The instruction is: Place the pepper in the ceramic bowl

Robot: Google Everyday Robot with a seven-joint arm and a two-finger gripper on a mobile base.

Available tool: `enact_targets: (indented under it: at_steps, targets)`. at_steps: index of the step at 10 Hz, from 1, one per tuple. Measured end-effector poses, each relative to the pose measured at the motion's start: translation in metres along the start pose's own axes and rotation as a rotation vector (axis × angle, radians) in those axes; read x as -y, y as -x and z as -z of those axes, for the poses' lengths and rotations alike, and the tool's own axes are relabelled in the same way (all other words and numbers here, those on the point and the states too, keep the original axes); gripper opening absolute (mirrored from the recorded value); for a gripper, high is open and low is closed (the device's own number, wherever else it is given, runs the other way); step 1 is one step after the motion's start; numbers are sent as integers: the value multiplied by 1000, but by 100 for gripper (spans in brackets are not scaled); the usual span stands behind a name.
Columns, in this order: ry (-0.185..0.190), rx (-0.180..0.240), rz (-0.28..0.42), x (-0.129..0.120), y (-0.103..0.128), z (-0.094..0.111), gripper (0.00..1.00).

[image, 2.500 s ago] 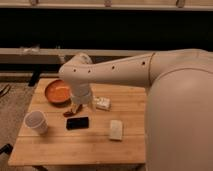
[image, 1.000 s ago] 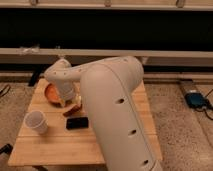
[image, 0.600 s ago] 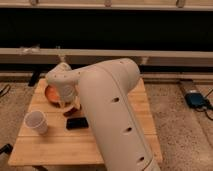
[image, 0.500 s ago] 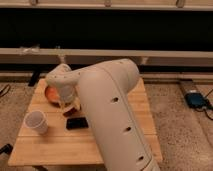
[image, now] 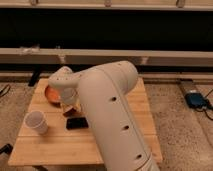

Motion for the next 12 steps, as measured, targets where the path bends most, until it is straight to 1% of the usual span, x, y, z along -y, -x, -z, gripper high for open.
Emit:
enact_targets:
  at_steps: [3,4,5,6,7,8,9,10,11,12]
  targets:
    - [-11,-12,10,3,2,-8,64]
    - [-14,-14,17,4,2,-9,60]
    - [-17,-15,30,4,2,-8,50]
    - [-19,-11,49,3,2,-4,38]
    - [-19,-7,64,3,1,0,30]
    - [-10,1,87,1,-1,9,18]
    - [-3,8,102,1,-3,18,8]
    - [5,15,115,0,-5,27,2]
    - [15,23,125,-1,-7,37,0]
    - [29,37,137,-1,-7,51,0]
